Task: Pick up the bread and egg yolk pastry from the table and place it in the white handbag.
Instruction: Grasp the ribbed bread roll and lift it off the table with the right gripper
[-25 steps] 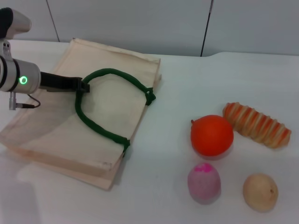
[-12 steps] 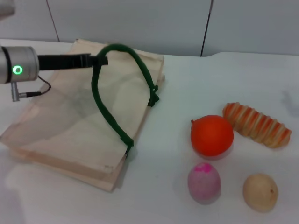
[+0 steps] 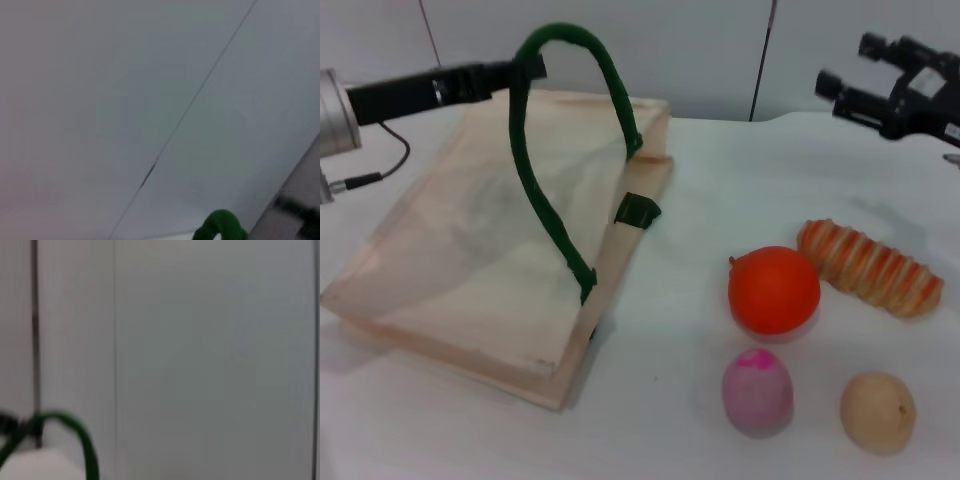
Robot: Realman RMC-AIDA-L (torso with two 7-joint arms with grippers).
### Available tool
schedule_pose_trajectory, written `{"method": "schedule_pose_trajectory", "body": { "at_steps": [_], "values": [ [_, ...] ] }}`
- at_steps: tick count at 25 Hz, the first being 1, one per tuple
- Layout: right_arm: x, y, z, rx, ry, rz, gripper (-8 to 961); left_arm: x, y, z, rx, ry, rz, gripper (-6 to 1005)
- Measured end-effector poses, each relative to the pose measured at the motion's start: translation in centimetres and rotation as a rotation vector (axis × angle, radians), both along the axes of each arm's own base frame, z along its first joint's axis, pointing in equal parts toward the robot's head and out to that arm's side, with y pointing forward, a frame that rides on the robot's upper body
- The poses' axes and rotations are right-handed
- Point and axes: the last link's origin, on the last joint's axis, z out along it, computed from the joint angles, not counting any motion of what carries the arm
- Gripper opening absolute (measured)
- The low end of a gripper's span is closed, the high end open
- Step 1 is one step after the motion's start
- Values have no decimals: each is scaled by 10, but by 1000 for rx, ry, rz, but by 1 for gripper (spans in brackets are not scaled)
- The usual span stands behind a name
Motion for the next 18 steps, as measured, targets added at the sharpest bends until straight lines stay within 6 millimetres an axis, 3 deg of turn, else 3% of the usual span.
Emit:
{"method": "schedule_pose_trajectory", "body": {
  "at_steps": [9,18],
  "values": [
    [15,-2,20,-173,-290,-158,820,13,-8,25,37,-103,-108,120],
    [26,-11,22,-292,-465,-235,821,24,-8,37,59,-149,-168,119]
  ]
}}
